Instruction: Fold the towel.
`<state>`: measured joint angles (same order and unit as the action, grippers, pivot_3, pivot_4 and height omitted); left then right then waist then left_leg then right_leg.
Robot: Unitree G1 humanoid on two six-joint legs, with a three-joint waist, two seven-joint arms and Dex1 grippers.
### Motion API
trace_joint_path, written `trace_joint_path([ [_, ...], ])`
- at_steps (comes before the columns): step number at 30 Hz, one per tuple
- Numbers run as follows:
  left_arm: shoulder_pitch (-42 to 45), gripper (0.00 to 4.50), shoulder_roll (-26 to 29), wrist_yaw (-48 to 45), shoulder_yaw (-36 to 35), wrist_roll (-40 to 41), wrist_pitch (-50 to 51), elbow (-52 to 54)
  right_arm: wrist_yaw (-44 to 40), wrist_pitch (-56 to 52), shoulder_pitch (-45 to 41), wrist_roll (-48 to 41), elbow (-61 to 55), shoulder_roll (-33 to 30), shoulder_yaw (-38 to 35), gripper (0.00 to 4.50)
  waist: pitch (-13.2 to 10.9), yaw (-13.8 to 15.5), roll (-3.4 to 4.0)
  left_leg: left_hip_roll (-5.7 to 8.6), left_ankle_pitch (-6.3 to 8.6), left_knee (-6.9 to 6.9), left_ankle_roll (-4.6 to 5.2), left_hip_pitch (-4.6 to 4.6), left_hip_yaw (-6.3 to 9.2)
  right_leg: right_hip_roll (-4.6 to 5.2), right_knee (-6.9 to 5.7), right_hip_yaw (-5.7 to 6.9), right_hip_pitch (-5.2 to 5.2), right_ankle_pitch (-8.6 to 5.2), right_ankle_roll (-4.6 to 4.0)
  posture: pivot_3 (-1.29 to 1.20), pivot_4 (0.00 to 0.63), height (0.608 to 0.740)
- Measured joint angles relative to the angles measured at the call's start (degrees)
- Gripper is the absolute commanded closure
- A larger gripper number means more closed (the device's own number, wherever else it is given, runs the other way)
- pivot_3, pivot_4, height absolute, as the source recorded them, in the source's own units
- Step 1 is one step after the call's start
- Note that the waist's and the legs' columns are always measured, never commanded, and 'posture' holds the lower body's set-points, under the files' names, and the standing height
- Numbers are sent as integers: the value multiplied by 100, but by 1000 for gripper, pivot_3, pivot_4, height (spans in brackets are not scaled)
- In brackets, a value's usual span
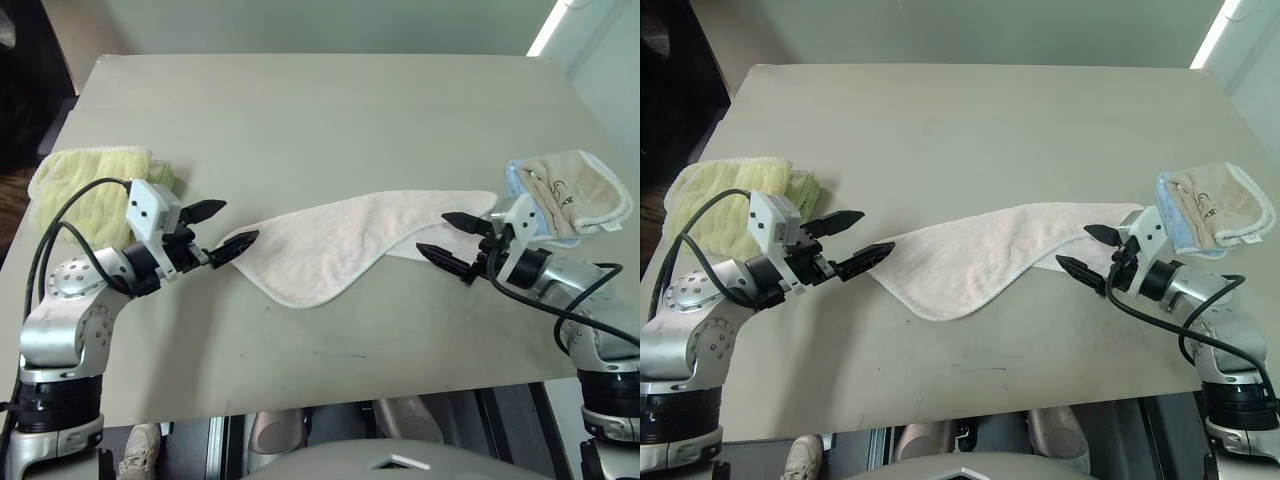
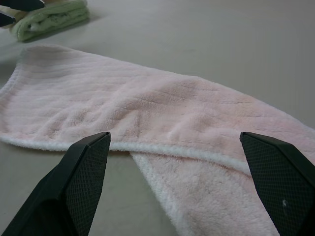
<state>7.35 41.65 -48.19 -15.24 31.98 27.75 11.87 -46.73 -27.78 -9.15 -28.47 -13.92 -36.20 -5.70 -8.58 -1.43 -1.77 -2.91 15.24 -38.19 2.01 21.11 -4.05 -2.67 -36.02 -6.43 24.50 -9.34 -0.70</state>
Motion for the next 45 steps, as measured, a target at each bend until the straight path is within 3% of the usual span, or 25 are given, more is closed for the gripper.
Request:
trace_joint_path([
  [34, -124, 0, -103, 10, 194, -52, -32, 176, 44, 27, 179, 2, -106, 3, -164, 61, 0, 0, 0, 0, 0, 0, 0, 0, 0, 0, -1, 1, 0, -1, 2, 0, 150, 739],
  [40, -92, 0, 493, -613, 409, -378, -361, 174, -3, 25, 56, 19, 14, -13, -94, 61, 0, 0, 0, 0, 0, -2, 0, 0, 0, 0, -1, 0, 11, 0, 0, 0, 150, 739],
  [45, 50, 0, 1122, -1888, 806, -163, -370, 212, -37, 27, -79, 61, 71, -24, -28, 61, 1, 2, 1, 0, 6, -1, -1, 3, 0, 0, -1, -1, 19, 0, 0, 0, 150, 739],
])
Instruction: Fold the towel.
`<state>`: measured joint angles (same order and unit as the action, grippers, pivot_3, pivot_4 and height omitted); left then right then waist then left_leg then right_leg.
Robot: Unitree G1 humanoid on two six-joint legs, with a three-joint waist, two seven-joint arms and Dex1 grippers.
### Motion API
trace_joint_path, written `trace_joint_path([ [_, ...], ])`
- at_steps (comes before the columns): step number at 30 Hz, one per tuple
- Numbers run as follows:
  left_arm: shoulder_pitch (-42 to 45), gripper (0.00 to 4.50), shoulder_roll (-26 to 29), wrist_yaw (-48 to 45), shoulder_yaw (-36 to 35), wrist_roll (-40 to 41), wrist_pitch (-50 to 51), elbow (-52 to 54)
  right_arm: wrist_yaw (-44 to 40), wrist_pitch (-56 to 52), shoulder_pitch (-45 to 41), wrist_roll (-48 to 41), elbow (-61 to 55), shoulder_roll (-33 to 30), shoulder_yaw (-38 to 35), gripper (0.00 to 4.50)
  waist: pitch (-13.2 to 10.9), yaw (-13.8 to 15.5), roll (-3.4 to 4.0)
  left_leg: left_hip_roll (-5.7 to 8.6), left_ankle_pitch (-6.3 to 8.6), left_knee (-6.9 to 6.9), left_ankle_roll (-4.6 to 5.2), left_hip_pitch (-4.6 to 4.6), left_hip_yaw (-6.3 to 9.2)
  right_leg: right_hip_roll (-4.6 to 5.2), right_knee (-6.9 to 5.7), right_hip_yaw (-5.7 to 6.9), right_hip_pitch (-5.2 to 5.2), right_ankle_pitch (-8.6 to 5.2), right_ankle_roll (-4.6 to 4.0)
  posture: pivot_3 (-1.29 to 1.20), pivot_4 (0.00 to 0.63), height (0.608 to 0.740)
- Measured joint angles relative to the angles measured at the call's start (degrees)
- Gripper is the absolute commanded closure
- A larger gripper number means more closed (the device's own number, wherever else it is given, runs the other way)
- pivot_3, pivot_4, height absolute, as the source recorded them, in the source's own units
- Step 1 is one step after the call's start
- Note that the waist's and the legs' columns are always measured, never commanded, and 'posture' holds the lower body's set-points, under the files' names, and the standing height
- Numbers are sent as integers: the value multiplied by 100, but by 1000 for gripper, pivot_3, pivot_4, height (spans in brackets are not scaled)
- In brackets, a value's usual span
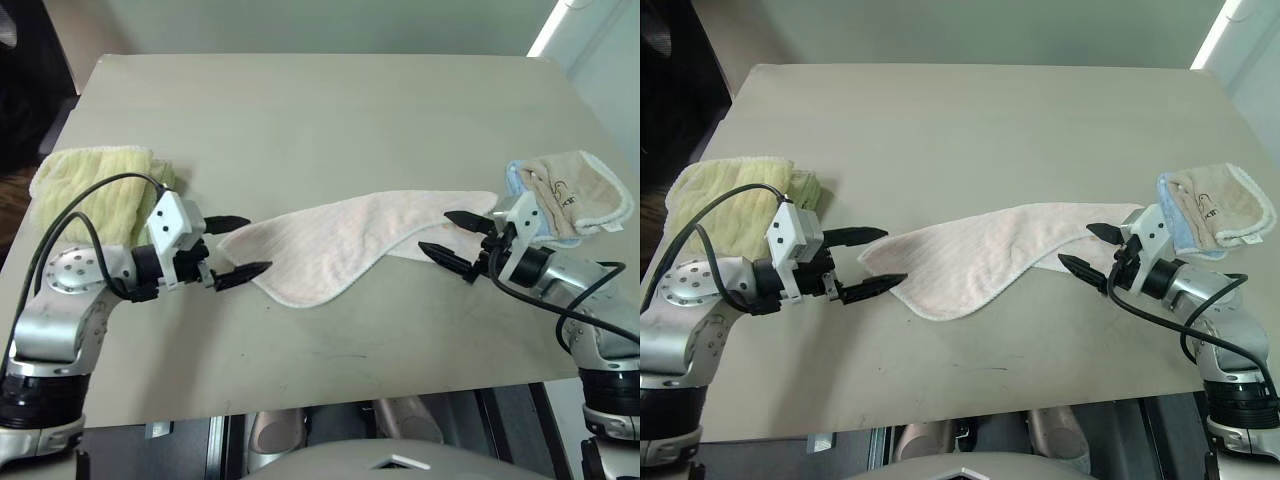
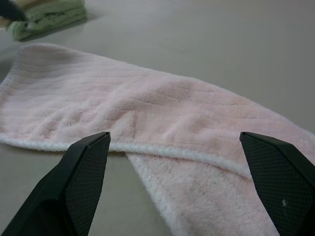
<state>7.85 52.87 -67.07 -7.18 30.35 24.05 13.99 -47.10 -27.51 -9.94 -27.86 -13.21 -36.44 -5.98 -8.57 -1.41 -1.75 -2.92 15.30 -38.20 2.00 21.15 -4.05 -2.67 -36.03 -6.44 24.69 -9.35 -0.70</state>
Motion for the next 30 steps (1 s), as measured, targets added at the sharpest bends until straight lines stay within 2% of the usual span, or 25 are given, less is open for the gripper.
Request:
trace_joint_path([
  [3, 88, 0, 268, -760, 525, -214, -344, 12, -10, 0, -21, 6, 54, -2, 8, 61, 0, 7, 1, -1, 4, 1, 0, 2, 1, 0, 0, 0, 5, -1, -2, 0, 150, 739],
  [8, 580, 0, 263, -1448, 1323, -872, -1238, -77, -17, 0, -68, 8, 74, -29, 16, 61, 0, 10, 1, -2, 4, 0, 1, 6, 1, 0, -3, 0, 6, 0, -3, 0, 150, 739],
  [16, 1489, 0, -391, -1655, 2280, -1728, -1955, -724, 71, -40, 201, -1, -159, -46, -69, 61, 3, 17, 5, -7, 4, -4, 2, 27, 0, 0, -13, 3, 14, 1, -3, 0, 150, 739],
  [17, 1531, 397, -453, -1671, 2386, -1845, -2051, -843, 93, -50, 284, -2, -205, -46, -109, 0, 3, 14, 5, -7, 4, -3, 2, 28, 0, 0, -13, 3, 16, 1, -3, 0, 150, 739],
  [19, 1578, 892, -506, -1746, 2458, -1903, -2150, -957, 127, -65, 375, -4, -282, -46, -182, 0, 3, 1, 5, -8, 4, -2, 2, 31, 0, -1, -16, 3, 20, 1, -3, 0, 150, 739],
  [28, 1589, 4270, -592, -1750, 2492, -2097, -2624, -1287, 194, -141, 444, -14, -444, -65, -275, 0, 3, 0, 5, -9, -2, -11, 12, 30, 0, -1, -16, 4, 12, 6, 3, 0, 150, 739],
  [29, 1584, 4459, -591, -1747, 2491, -2108, -2663, -1323, 194, -152, 443, -14, -444, -76, -277, 0, 3, 0, 5, -9, -2, -11, 12, 30, 0, -1, -16, 4, 12, 7, 4, 0, 150, 739],
  [30, 1569, 4459, -589, -1742, 2490, -2120, -2680, -1335, 194, -164, 440, -14, -444, -84, -278, 0, 3, 0, 5, -9, -2, -11, 12, 30, 0, -1, -16, 4, 12, 7, 4, 0, 150, 739],
])
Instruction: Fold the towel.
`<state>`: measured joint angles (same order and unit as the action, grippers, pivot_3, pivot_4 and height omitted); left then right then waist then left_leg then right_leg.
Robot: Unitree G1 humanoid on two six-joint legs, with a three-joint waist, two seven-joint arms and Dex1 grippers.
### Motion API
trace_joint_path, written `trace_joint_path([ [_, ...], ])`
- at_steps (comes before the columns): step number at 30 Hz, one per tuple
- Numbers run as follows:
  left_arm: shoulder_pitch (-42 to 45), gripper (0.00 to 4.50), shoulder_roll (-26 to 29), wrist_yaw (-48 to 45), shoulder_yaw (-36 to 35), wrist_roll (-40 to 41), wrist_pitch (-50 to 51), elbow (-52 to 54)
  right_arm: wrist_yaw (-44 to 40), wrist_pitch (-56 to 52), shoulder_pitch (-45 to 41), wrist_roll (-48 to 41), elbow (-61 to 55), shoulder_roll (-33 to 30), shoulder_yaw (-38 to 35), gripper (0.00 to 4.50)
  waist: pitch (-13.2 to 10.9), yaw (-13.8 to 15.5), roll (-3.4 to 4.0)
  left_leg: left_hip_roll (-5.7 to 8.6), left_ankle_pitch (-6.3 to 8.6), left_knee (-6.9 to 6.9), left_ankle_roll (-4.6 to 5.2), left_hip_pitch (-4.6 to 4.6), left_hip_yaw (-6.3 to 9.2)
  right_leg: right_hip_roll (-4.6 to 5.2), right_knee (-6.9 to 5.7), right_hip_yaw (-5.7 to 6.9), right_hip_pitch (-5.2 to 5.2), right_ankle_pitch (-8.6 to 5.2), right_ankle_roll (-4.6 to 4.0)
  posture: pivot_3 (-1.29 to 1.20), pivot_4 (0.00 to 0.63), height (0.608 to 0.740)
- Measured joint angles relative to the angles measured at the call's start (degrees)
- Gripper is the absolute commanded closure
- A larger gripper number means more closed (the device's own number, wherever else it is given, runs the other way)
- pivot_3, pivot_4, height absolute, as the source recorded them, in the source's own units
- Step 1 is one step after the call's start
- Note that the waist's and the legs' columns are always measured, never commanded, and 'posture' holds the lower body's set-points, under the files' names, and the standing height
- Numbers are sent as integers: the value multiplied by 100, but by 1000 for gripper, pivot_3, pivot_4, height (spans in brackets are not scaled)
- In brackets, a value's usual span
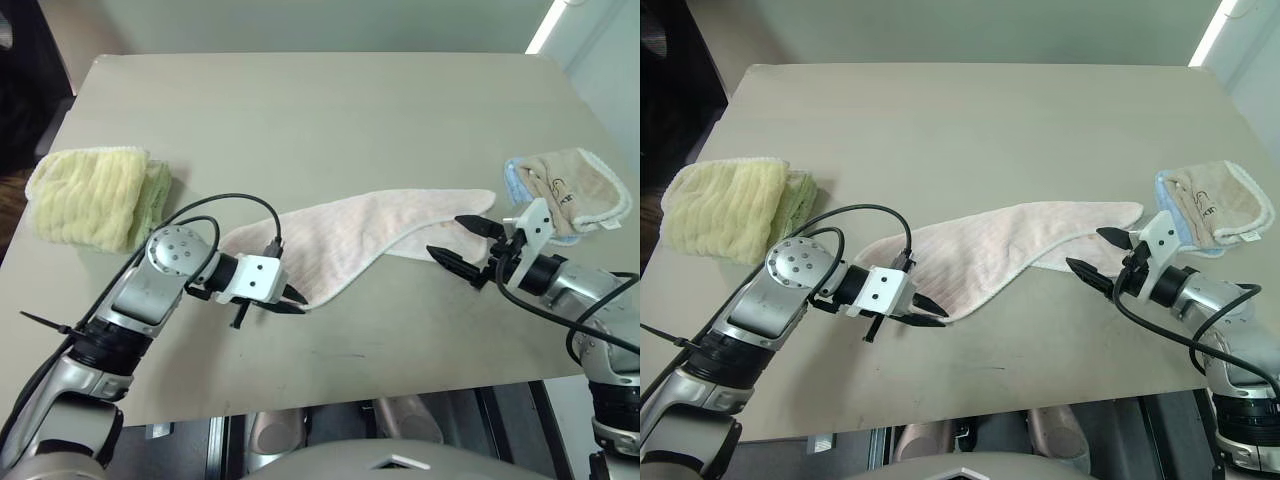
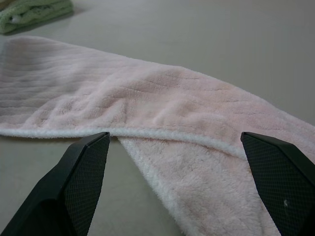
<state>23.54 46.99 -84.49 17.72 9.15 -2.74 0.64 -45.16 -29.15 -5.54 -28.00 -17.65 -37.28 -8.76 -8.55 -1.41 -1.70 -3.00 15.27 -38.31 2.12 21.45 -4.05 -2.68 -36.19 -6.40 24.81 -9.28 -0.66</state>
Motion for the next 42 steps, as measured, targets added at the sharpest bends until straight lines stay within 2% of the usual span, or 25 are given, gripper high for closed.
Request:
trace_joint_path([
  [8, -259, 4459, 55, 132, -4, -99, -105, 4, -12, -13, -151, 1, 55, -85, -3, 0, 0, -1, 1, 0, 0, 3, 0, 0, -1, 0, 0, 0, 2, 0, 0, 0, 150, 739],
  [27, -258, 4459, 81, 212, -4, -108, -110, 14, -16, -12, -170, 1, 59, -96, -3, 0, 1, 0, 1, 0, -1, 2, 1, 0, 0, 0, -1, 1, 2, 0, 0, 0, 150, 739],
  [28, -331, 4459, 139, 243, -70, -91, -124, 14, -15, 243, -294, 238, 232, -196, 166, 0, 1, -4, 1, 0, -1, 0, 1, 0, 0, 0, -1, 1, 1, 0, 0, 0, 150, 739],
  [30, -491, 4459, 397, 377, -365, -33, -148, -117, 98, 1125, -742, 1202, 1119, -779, 497, 0, -1, -61, 4, 0, -1, -12, 1, 2, -7, 1, -11, -5, 7, 13, 3, 0, 150, 739],
  [32, -620, 4459, 743, 493, -765, -8, -152, -370, 254, 1869, -1039, 1973, 1918, -1244, 489, 0, -1, -56, 4, -3, -4, -11, 7, -1, -2, 1, -17, 0, 7, 15, -3, 0, 150, 739],
  [36, -629, 4459, 783, 558, -937, -10, -166, -467, 265, 2547, -1150, 2304, 2279, -1099, 614, 0, 3, -46, 11, -5, -6, 1, 11, -7, -4, 0, -53, 3, 20, 1, -22, 0, 150, 739],
  [42, -639, 4459, 752, 579, -937, -11, -175, -466, 237, 2800, -1150, 2409, 2457, -1042, 715, 0, 0, -36, 16, -5, -6, -1, 10, -2, -5, 0, -66, 3, 30, -7, -18, 0, 150, 739],
])
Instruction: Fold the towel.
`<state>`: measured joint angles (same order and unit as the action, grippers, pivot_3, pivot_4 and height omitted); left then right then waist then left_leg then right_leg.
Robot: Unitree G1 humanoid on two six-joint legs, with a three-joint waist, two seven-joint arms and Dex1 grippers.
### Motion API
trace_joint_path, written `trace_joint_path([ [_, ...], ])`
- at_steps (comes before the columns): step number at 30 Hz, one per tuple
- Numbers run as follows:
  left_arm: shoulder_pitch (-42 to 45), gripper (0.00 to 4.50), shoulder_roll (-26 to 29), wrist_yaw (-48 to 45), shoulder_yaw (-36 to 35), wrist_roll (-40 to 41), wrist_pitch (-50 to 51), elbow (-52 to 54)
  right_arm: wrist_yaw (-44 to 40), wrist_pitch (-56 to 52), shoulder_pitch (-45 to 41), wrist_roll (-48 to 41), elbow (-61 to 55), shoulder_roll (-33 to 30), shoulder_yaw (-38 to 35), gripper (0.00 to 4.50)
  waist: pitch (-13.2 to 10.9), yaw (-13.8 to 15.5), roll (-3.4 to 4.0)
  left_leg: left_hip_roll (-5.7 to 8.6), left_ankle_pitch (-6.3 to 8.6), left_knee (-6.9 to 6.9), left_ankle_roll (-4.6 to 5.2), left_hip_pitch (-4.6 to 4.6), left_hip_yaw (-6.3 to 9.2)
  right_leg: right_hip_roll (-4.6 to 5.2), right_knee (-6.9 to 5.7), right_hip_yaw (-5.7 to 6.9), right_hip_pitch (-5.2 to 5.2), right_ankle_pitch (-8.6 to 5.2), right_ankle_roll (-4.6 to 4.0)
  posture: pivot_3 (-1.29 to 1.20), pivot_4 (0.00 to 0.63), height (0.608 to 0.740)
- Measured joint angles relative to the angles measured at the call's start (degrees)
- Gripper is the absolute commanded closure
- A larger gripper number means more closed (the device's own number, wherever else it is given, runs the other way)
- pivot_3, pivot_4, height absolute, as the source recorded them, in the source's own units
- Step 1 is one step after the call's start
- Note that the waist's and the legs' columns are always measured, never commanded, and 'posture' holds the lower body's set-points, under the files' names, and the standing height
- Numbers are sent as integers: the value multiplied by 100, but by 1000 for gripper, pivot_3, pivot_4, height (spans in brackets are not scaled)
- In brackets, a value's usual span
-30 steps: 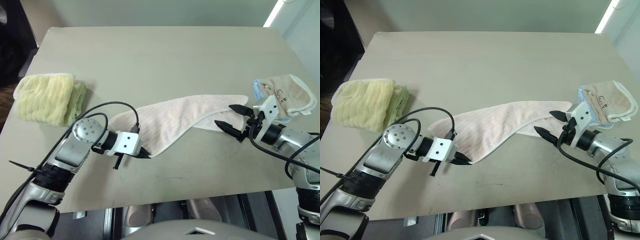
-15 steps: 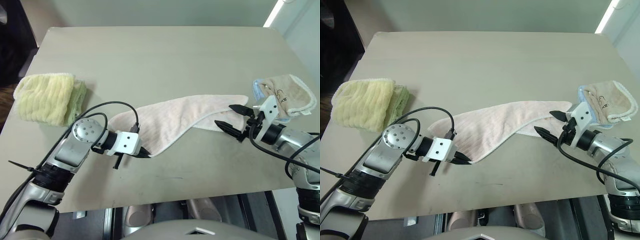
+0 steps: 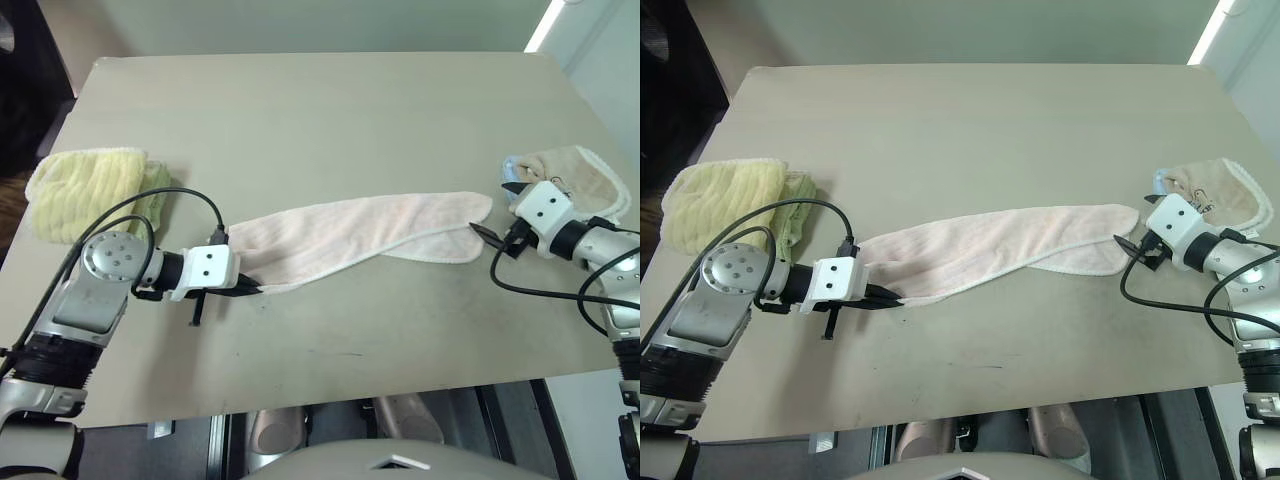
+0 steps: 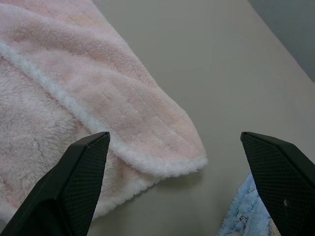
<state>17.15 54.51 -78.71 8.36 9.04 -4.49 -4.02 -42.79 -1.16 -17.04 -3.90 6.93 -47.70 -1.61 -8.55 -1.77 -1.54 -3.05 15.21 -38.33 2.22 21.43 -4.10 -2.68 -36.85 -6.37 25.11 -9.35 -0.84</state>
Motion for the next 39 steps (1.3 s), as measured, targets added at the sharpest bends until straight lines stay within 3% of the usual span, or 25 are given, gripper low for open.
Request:
trace_joint_path([
  [13, -34, 4459, -158, 141, 0, -14, 19, 17, 307, 1455, -206, 1283, 929, -205, 292, 0, -1, 4, 1, 0, 0, -5, 0, -1, 0, 1, 0, -1, -5, 3, 10, 0, 150, 739],
  [27, -1, 4459, -197, 161, 0, -28, 19, 16, 1378, 2841, -1111, 2703, 2203, -134, 1024, 0, -2, 3, 3, -1, 1, -3, 1, 0, 0, 1, 0, 0, -3, 27, 58, 0, 150, 739],
  [39, -124, 4459, -180, 236, -3, -17, 40, 116, 1126, 3270, -837, 2462, 2180, -537, 986, 0, -2, 9, 2, -2, 2, 0, 0, 4, 2, 1, 3, -1, -7, 14, 68, 0, 150, 739],
])
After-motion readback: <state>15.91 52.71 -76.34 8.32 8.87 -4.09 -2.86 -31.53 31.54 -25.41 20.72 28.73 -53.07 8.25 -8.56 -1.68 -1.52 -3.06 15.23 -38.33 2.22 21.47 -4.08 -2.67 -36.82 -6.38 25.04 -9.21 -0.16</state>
